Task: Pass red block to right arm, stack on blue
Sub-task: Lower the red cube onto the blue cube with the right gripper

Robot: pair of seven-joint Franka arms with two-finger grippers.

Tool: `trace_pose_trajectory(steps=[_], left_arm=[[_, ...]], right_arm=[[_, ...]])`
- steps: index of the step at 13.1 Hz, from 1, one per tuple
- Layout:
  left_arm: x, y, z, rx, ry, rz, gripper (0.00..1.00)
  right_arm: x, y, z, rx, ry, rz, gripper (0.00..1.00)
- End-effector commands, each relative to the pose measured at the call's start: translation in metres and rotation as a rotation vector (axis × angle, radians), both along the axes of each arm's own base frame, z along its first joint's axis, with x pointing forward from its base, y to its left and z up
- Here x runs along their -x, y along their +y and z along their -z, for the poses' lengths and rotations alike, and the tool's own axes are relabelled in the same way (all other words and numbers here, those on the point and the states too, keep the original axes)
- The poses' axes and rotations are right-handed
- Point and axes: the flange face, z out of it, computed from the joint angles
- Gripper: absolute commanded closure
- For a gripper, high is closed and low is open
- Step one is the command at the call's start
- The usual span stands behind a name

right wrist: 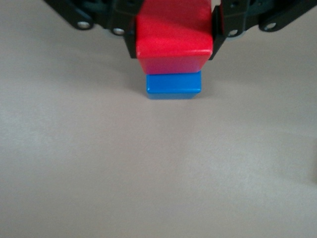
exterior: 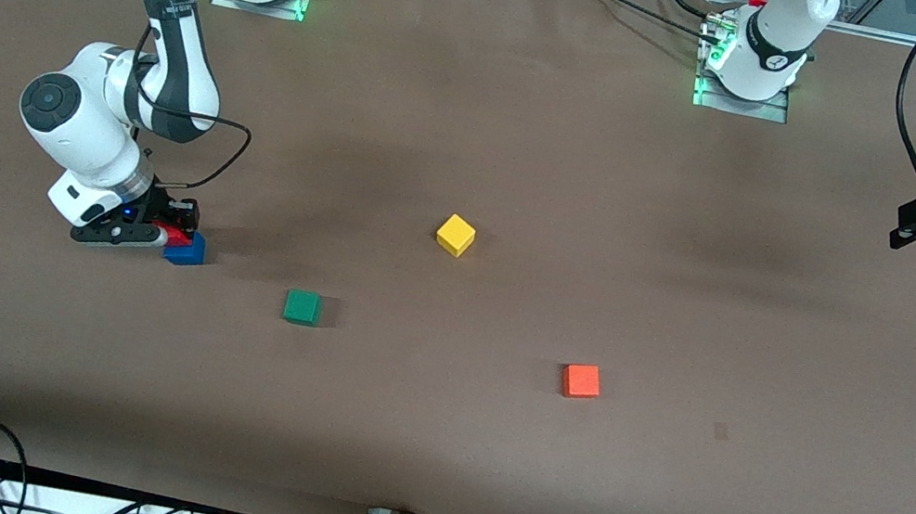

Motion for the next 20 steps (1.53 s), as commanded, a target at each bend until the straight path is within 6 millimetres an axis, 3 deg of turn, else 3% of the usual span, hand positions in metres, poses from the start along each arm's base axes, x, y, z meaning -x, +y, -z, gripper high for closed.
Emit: trace_pose_trajectory(steps=[1,5,9,12,14,17,20], left_arm=[[-0.003,-0.002,-0.006,-0.028,0.003,0.008,0.0],[-0.002,-0.005,-0.006,-0.029,0.005,0.012,0.0],[-0.002,-0.006,-0.006,-0.029,0.005,0.013,0.0],[-0.003,-0.01,-0.006,-0.029,0.004,0.019,0.0],[-0.003,-0.011,-0.006,-0.028,0.003,0.021,0.0],[-0.003,-0.011,-0.007,-0.028,0.003,0.021,0.0],[-0.003,-0.013,-0.007,-0.028,0.003,0.024,0.0]], right_arm=[[-0.01,-0.005,-0.009,0.016,-0.015,-0.002,0.0],[-0.029,0.002,-0.039,-0.007,0.062,-0.006,0.0],[-0.034,0.004,-0.068,-0.026,0.111,-0.014,0.0],[-0.042,-0.001,-0.114,-0.037,0.212,-0.015,0.0],[-0.046,0.002,-0.16,-0.011,0.26,-0.043,0.0],[-0.046,0.0,-0.221,-0.008,0.326,-0.011,0.0],[-0.036,-0.002,-0.267,-0.004,0.384,0.011,0.0]])
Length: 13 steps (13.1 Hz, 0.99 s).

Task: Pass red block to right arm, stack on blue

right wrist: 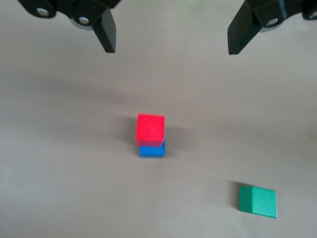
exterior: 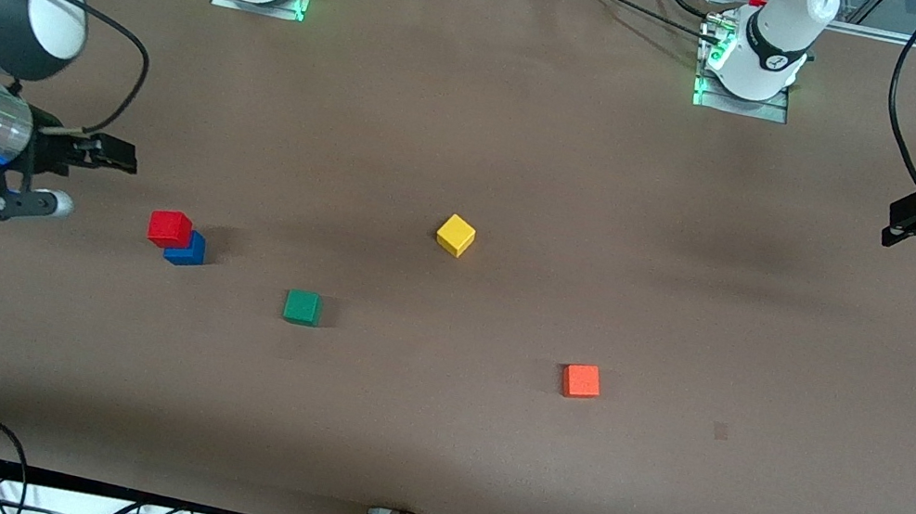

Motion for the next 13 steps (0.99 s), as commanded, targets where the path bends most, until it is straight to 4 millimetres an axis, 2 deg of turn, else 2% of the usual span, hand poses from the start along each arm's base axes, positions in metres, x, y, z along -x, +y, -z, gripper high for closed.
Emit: trace_pose_trajectory(steps=[1,3,6,7,8,9,10,13], left_arm=[[-0.002,-0.002,-0.006,-0.028,0.004,0.007,0.0],[-0.002,-0.003,-0.006,-0.028,0.004,0.008,0.0],[-0.002,-0.002,-0.006,-0.028,0.004,0.007,0.0],[-0.001,-0.002,-0.005,-0.028,0.01,0.007,0.0],[-0.001,-0.002,-0.006,-0.028,0.012,0.007,0.0],[-0.001,-0.002,-0.006,-0.028,0.012,0.005,0.0],[-0.001,-0.002,-0.006,-0.028,0.012,0.005,0.0],[-0.001,-0.002,-0.006,-0.026,0.012,0.007,0.0]], right_arm=[[0.007,0.004,-0.037,0.024,0.031,0.005,0.0],[0.016,0.001,-0.055,0.061,0.016,0.089,0.0],[0.045,0.0,-0.093,0.074,-0.004,0.077,0.0],[0.054,-0.008,-0.102,0.047,-0.014,0.078,0.0],[0.064,-0.007,-0.106,0.046,-0.015,0.069,0.0],[0.074,-0.02,-0.112,0.058,-0.021,0.077,0.0],[0.086,-0.031,-0.129,0.057,-0.046,0.094,0.0],[0.111,-0.04,-0.167,0.043,-0.116,0.109,0.0]])
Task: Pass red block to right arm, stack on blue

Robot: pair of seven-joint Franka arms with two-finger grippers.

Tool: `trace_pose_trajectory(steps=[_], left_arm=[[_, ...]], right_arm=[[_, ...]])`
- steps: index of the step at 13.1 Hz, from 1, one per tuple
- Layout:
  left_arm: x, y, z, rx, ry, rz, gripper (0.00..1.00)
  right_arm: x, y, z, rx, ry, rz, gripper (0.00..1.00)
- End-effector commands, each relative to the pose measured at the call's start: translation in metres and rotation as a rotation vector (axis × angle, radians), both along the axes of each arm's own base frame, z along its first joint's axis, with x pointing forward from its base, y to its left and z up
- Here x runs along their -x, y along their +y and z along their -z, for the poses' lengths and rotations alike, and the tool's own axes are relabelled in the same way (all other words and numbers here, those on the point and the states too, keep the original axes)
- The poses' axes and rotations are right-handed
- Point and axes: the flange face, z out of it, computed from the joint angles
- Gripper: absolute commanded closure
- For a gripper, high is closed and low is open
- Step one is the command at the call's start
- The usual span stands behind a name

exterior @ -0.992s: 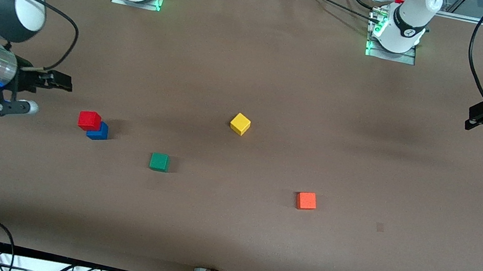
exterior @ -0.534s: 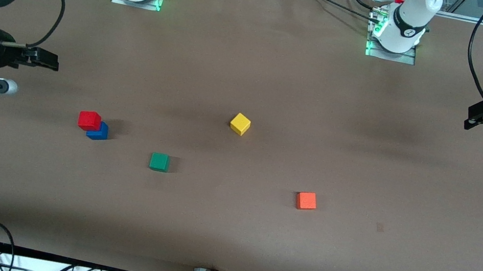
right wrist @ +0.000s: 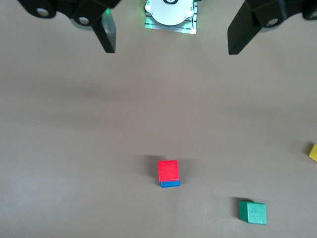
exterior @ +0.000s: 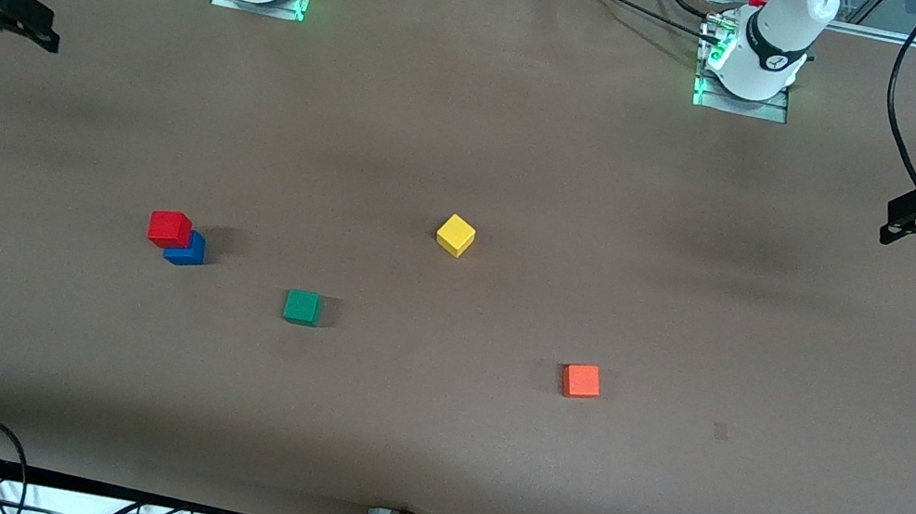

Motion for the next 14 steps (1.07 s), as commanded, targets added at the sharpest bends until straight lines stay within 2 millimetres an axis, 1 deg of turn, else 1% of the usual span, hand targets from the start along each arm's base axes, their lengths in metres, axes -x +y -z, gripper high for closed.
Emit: trace_pose_trajectory(steps=[1,2,4,5,6,7,8,9,14], left_arm=[[-0.002,-0.001,-0.006,-0.028,0.004,0.004,0.0],[-0.002,-0.001,-0.005,-0.026,0.006,0.004,0.0],[-0.002,-0.001,-0.005,-0.026,0.006,0.004,0.0],[-0.002,-0.001,-0.005,-0.026,0.006,0.004,0.0],[-0.002,-0.001,-0.005,-0.028,0.006,0.004,0.0],[-0.002,-0.001,-0.005,-0.026,0.006,0.004,0.0],[-0.002,-0.001,-0.006,-0.026,0.004,0.004,0.0],[-0.002,-0.001,-0.005,-0.026,0.006,0.004,0.0],[-0.002,-0.001,-0.005,-0.026,0.006,0.004,0.0]], right_arm=[[0.027,-0.013,-0.016,0.011,-0.03,0.027,0.0],[0.03,-0.014,-0.015,0.011,-0.014,0.027,0.0],[0.036,-0.003,-0.016,0.022,0.008,0.017,0.0],[0.036,-0.003,-0.016,0.025,0.009,0.015,0.0],[0.035,-0.002,-0.013,0.026,0.026,0.012,0.0],[0.027,-0.005,-0.006,0.032,0.043,0.009,0.0],[0.022,-0.008,-0.007,0.035,0.04,0.01,0.0],[0.021,-0.009,-0.01,0.036,0.033,0.013,0.0],[0.017,-0.008,-0.005,0.048,0.039,0.011,0.0]])
